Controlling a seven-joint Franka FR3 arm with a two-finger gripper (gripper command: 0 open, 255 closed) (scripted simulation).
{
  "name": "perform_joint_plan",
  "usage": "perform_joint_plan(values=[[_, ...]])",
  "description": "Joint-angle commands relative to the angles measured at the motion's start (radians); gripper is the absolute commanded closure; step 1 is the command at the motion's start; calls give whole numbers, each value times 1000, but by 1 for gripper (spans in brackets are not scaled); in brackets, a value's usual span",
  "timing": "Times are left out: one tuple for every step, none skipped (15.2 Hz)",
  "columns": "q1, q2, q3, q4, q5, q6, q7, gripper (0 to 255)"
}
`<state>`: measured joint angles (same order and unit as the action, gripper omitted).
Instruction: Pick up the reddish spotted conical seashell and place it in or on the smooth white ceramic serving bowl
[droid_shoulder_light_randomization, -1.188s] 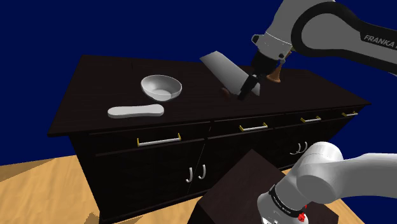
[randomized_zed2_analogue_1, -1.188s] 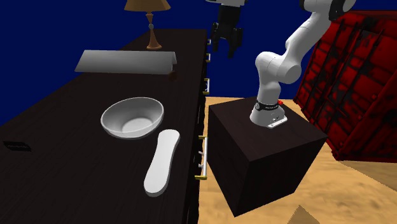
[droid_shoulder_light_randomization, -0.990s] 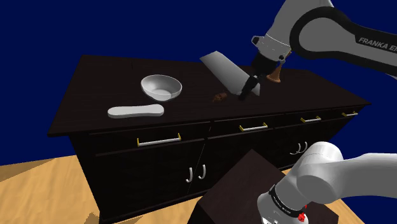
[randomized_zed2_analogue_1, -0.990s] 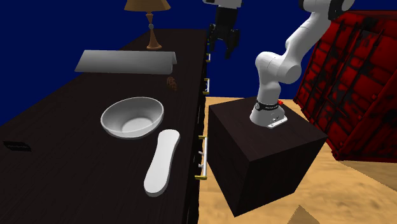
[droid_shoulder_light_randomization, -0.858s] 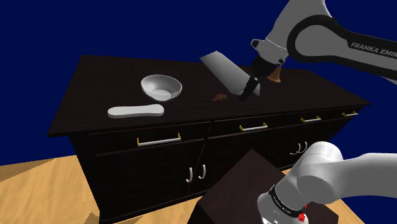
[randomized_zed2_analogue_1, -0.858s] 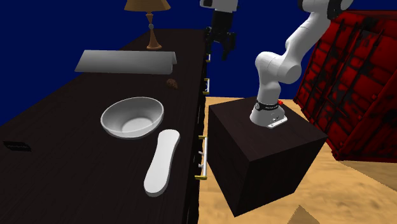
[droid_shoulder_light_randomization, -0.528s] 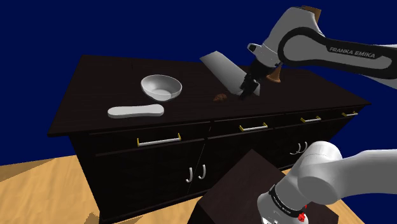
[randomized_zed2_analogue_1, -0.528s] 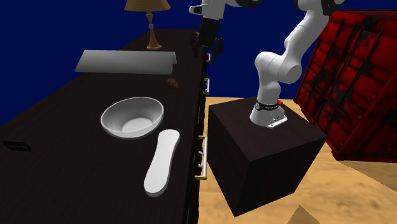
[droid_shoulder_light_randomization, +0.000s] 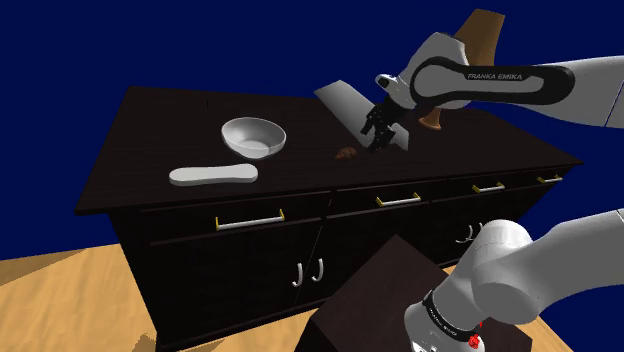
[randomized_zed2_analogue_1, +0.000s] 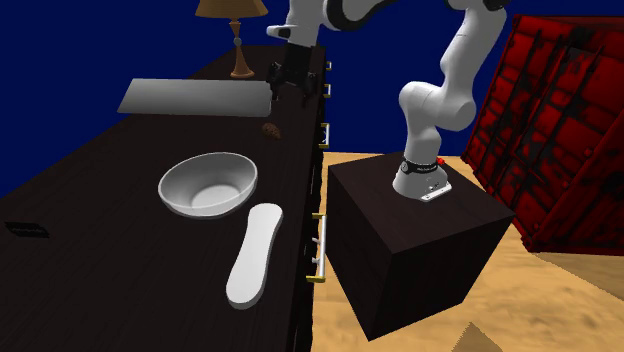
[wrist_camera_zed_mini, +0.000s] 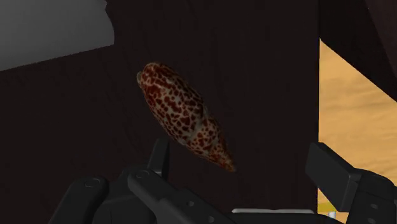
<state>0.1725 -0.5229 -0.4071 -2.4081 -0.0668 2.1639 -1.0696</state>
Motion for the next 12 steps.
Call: perform_joint_plan(values=[[39,64,-66,40,22,41,-136,0],[63,102,-99,64,42,61,-202,0],[83,133,-125,84,61,75,-257,0],[85,141,-128,78,65,89,-260,0],[88,150,-131,72,70,102,-263,0],[91,158,-134,66,75,116,-266,0],[94,167,-137,61,79,130,-270,0],[98,176,-140,55,85,144,-274,0],[101,186,-143,50,90,158,-278,0],[105,195,-147,45,96,171,-282,0],[107,201,-149,42,100,179,-285,0],[107,201,-148,42,100,179,-285,0]])
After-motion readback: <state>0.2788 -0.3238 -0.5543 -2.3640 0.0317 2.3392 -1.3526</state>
